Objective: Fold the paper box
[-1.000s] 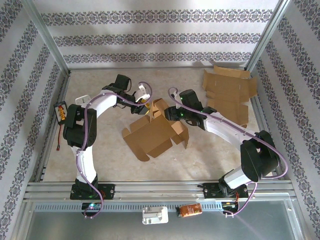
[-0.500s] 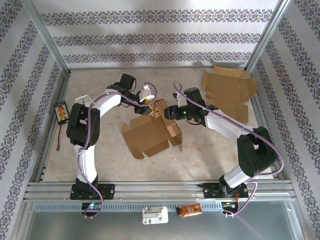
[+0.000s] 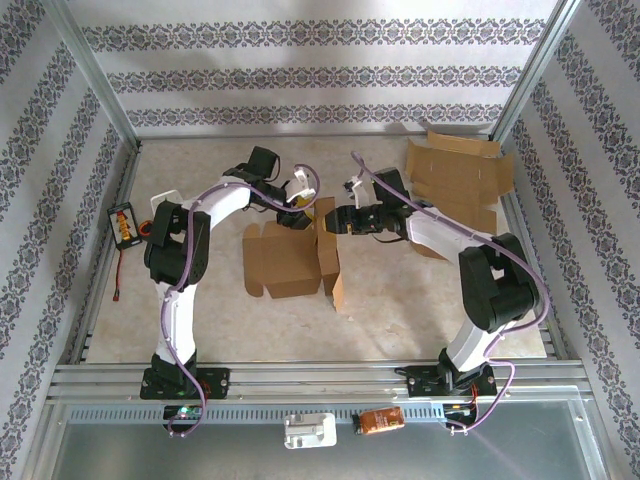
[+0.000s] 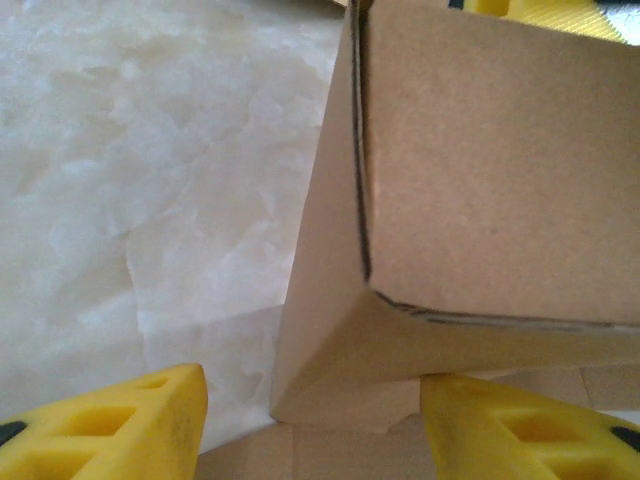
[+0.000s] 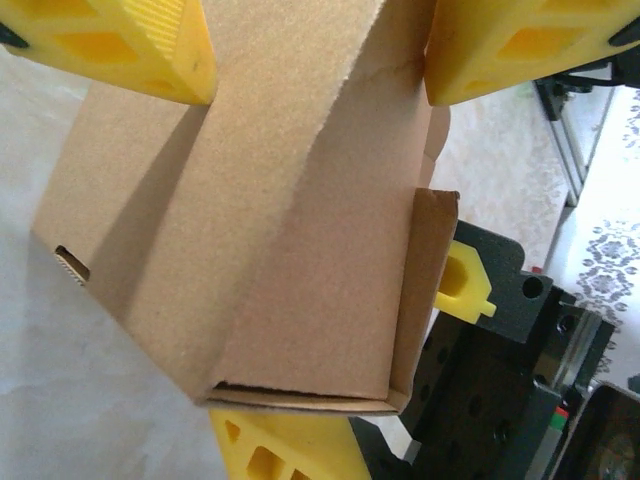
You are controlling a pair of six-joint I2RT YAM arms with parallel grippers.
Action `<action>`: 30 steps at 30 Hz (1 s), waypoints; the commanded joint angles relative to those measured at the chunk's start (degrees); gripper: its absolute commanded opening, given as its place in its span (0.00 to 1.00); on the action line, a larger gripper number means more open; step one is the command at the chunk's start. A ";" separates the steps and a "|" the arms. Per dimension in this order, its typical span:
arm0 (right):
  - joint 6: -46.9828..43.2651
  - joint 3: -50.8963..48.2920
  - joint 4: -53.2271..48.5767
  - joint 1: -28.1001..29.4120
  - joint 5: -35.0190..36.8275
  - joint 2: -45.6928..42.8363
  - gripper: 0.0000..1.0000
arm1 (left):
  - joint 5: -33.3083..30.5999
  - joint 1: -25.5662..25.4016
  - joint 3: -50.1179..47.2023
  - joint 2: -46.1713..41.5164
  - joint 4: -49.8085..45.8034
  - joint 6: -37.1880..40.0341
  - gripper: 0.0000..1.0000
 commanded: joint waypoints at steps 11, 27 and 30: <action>-4.37 4.05 0.06 -1.01 -10.21 6.74 0.63 | 9.59 -3.85 1.11 2.45 0.40 1.55 0.41; -8.32 5.71 -3.08 -5.50 -15.71 6.02 0.71 | 5.66 -3.76 0.28 1.44 -0.48 4.23 0.36; -8.42 5.79 -3.09 -5.84 -16.22 6.09 0.75 | 5.57 -3.81 0.37 1.29 -0.48 4.39 0.37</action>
